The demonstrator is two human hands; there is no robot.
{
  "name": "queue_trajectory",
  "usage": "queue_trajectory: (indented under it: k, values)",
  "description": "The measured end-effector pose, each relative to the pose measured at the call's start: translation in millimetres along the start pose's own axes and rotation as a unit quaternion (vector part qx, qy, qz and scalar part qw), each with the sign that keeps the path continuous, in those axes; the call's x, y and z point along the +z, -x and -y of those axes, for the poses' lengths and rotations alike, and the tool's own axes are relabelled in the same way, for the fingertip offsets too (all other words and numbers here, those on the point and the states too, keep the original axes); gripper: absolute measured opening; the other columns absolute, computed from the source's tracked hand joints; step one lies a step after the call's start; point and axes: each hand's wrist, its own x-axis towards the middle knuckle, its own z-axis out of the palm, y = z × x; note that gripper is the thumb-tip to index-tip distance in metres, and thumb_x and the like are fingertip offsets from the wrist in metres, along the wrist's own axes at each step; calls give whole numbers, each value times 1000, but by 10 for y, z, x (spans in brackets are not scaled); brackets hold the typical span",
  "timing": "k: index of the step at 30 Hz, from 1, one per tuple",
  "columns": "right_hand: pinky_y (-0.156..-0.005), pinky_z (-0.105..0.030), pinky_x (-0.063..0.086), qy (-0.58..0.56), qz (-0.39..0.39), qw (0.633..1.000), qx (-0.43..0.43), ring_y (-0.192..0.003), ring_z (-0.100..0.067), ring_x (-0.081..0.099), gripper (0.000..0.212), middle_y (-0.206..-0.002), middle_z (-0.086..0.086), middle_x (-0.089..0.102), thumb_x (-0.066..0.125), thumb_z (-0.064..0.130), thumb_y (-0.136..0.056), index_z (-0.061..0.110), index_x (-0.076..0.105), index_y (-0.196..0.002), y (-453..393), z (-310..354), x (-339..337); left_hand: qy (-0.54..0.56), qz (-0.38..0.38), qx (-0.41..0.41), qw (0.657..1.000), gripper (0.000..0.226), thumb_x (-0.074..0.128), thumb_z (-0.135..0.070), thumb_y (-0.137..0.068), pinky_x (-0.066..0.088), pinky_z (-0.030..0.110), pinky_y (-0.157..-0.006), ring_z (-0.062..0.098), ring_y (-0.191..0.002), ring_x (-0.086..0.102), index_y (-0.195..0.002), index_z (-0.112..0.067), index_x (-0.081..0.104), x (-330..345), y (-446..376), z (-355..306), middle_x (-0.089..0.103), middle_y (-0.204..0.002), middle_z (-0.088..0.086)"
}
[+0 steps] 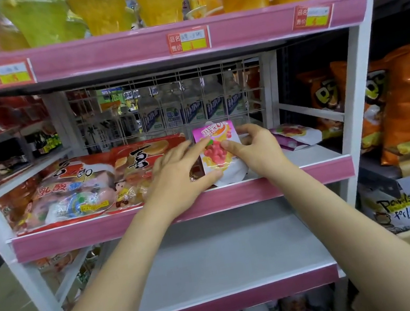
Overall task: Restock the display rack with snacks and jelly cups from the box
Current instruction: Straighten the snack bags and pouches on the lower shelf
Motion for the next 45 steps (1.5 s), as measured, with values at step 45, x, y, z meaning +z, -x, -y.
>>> queue_trajectory:
  k: [45]
  values:
    - [-101,-36,46,219,204,954,-26,-119,-22,55,83,-134,-4,57,72,56,-81,60,21,-146,-189,-216,-282,-53,60,-84,993,71,53,-63,-91,11,43,-118,22,-149,13,-151,-55,16,67,-177,26,18,-163,-3]
